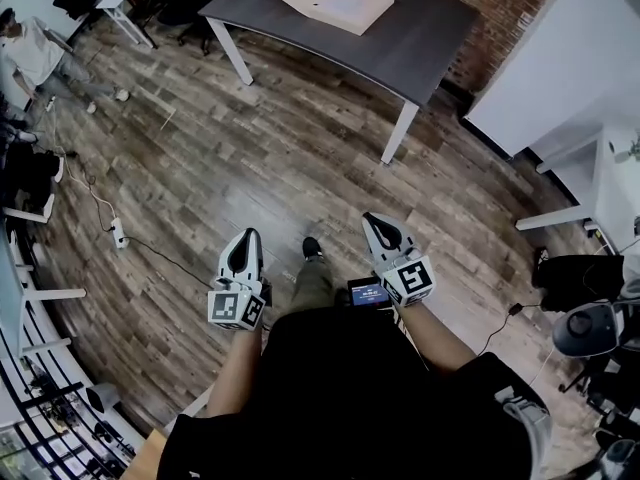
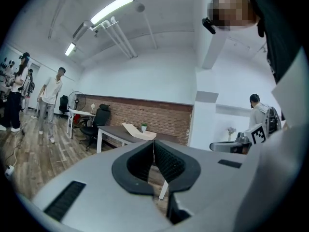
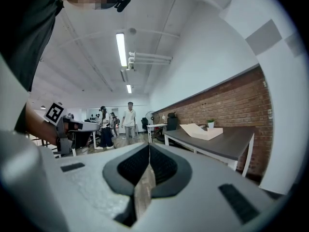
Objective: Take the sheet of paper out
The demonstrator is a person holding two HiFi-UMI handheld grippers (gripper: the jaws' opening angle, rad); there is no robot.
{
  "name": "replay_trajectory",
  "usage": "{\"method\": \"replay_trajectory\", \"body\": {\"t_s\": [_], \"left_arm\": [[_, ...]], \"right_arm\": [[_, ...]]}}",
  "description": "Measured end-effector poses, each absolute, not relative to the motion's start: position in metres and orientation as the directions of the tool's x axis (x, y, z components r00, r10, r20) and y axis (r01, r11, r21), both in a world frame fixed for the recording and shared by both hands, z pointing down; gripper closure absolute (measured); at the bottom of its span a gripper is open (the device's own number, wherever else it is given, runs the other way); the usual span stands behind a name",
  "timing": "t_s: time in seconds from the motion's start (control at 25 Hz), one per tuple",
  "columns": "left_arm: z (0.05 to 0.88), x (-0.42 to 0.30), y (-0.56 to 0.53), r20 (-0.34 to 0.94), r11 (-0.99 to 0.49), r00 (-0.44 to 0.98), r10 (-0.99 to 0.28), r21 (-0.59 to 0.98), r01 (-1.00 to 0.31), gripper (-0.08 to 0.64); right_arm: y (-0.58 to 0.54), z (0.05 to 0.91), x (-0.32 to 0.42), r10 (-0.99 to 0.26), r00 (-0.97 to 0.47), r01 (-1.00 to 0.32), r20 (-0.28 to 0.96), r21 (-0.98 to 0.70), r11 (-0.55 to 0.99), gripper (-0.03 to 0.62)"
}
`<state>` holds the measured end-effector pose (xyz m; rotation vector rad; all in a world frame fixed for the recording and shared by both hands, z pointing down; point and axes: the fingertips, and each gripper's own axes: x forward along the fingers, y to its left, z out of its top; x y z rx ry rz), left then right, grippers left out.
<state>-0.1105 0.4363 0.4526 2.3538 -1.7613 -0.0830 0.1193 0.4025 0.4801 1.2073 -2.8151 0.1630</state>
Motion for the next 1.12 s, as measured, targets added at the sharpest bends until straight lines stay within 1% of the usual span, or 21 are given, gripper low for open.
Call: {"method": "replay_trajectory", "body": {"t_s": [0.32, 0.64, 1.12], "left_arm": [[0.465, -0.142, 0.335, 0.083, -0.272, 0.288, -0.954, 0.164, -0.948, 0.561], [0.456, -0.181, 0.242, 0.064, -0.322, 0.337, -0.939, 0.173, -0.931, 0.561], [0.465, -0.207, 0.134, 0.065, -0.370, 0.389, -0.919, 0.199, -0.907, 0.561]], "right_arm": [[0.300, 0.469, 0.076, -0.721, -0.681, -0.730, 0.126, -0.036, 0.683, 0.584], [0.205, 0.455, 0.026, -0.730, -0.670, -0.739, 0.139, -0.031, 0.673, 0.586], [0.104, 0.461, 0.004, -0.767, -0.626, -0.778, 0.138, -0.041, 0.627, 0.586]]}}
